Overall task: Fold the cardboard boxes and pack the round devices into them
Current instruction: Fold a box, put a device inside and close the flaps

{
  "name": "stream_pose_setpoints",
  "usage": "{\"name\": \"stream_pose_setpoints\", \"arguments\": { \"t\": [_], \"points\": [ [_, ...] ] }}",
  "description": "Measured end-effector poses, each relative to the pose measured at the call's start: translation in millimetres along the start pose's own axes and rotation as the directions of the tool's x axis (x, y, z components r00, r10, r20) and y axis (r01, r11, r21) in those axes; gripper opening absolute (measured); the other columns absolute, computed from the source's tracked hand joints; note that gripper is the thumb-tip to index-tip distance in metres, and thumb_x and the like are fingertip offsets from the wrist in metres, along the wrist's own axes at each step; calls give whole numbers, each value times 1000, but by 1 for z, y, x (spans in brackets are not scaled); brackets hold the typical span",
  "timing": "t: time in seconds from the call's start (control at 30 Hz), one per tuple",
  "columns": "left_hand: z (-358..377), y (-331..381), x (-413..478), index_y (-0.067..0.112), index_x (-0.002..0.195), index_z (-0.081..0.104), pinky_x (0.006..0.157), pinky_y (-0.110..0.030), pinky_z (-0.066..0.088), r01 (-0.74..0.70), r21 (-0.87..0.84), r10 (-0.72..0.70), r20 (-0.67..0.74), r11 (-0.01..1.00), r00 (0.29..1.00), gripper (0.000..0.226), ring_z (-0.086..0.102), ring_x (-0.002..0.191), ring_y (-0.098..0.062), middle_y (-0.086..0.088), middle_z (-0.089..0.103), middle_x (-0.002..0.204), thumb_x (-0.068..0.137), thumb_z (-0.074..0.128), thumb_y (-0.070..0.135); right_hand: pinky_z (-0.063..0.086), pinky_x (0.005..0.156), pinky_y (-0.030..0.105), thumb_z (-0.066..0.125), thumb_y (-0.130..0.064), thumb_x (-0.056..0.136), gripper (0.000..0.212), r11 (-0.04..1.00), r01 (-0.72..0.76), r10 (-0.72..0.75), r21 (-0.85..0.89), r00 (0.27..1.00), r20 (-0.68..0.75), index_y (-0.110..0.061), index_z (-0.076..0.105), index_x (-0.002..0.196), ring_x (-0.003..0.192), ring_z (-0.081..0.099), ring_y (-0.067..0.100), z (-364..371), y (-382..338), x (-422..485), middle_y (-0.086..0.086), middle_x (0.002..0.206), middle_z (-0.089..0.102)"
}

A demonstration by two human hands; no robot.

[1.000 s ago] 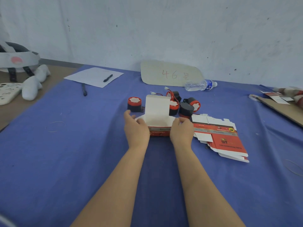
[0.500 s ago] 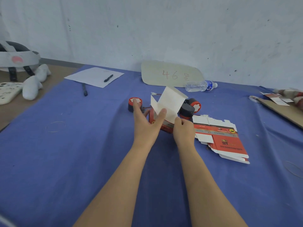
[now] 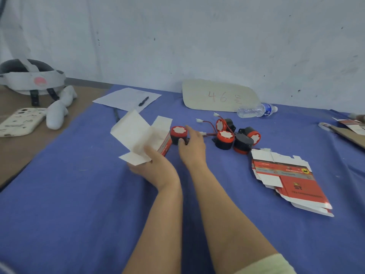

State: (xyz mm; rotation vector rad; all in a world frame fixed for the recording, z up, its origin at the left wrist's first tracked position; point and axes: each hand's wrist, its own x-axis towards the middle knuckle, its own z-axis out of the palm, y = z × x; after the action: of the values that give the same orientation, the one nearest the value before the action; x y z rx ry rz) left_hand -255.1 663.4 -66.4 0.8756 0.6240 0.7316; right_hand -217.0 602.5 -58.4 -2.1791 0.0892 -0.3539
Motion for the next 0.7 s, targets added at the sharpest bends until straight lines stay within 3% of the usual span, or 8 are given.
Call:
{"name": "stream_pose_setpoints", "arguments": {
  "t": [0.13, 0.27, 0.33, 0.4, 0.53, 0.6, 0.63, 0.7],
  "points": [
    [0, 2, 7, 3, 131, 36, 87, -29, 45, 0, -37, -2, -56, 999, 998, 37, 51, 110, -20, -7, 42, 120, 98, 45, 16, 6, 118, 39, 43, -22, 100, 55, 959, 82, -51, -273, 991, 120, -25, 22, 151, 146, 5, 30, 27, -12, 22, 11, 160, 9],
    [1, 2, 9, 7, 128, 37, 77, -22, 46, 22, -45, -25, -62, 999, 998, 31, 51, 102, -17, -4, 42, 116, 99, 44, 17, 28, 108, 42, 47, -25, 96, 51, 921, 87, -30, -379, 987, 155, -25, 32, 145, 132, 24, 39, 32, -4, 29, 6, 154, 17],
    [2, 2, 9, 8, 128, 38, 82, -28, 47, 31, -27, -33, -60, 999, 998, 32, 52, 104, -19, -5, 42, 117, 98, 44, 17, 35, 96, 38, 51, -23, 93, 45, 904, 118, -86, -411, 992, 96, -23, 42, 137, 118, 35, 38, 29, -4, 26, 8, 144, 27],
    [3, 0, 8, 9, 129, 39, 85, -29, 47, 29, -16, -30, -59, 999, 998, 32, 51, 105, -19, -4, 41, 117, 98, 44, 17, 36, 95, 38, 54, -26, 92, 46, 887, 148, -118, -438, 989, 94, -23, 42, 136, 116, 36, 37, 26, -2, 22, 10, 140, 29],
    [4, 0, 6, 4, 130, 40, 68, -7, 44, -15, -9, 15, -36, 1000, 999, 33, 48, 101, -15, -1, 40, 113, 98, 42, 12, 37, 98, 40, 62, -30, 88, 48, 916, 185, -128, -357, 976, 178, -26, 44, 133, 123, 36, 37, 11, 3, 11, 11, 146, 21],
    [5, 0, 3, 4, 130, 41, 63, -2, 42, -26, -6, 26, -17, 1000, 1000, 33, 49, 99, -14, -2, 42, 113, 98, 42, 11, 40, 95, 39, 65, -33, 86, 50, 914, 200, -124, -354, 966, 226, -27, 44, 130, 122, 41, 35, 1, 4, 6, 11, 142, 33],
    [5, 0, 2, 4, 130, 41, 63, -2, 42, -27, -8, 27, -5, 1000, 1000, 33, 49, 100, -14, -3, 43, 114, 98, 41, 12, 44, 92, 36, 66, -33, 85, 48, 940, 191, -134, -282, 969, 209, -26, 45, 128, 116, 47, 33, -5, 5, 3, 10, 133, 45],
    [4, 1, -1, 8, 132, 41, 68, -8, 43, 0, -26, 1, 25, 1000, 1000, 34, 52, 104, -16, -4, 48, 119, 99, 40, 14, 49, 82, 21, 68, -29, 86, 42, 992, 98, -99, 81, 995, 18, -23, 46, 121, 103, 57, 23, -24, 3, -3, 2, 112, 59]
  ]
}}
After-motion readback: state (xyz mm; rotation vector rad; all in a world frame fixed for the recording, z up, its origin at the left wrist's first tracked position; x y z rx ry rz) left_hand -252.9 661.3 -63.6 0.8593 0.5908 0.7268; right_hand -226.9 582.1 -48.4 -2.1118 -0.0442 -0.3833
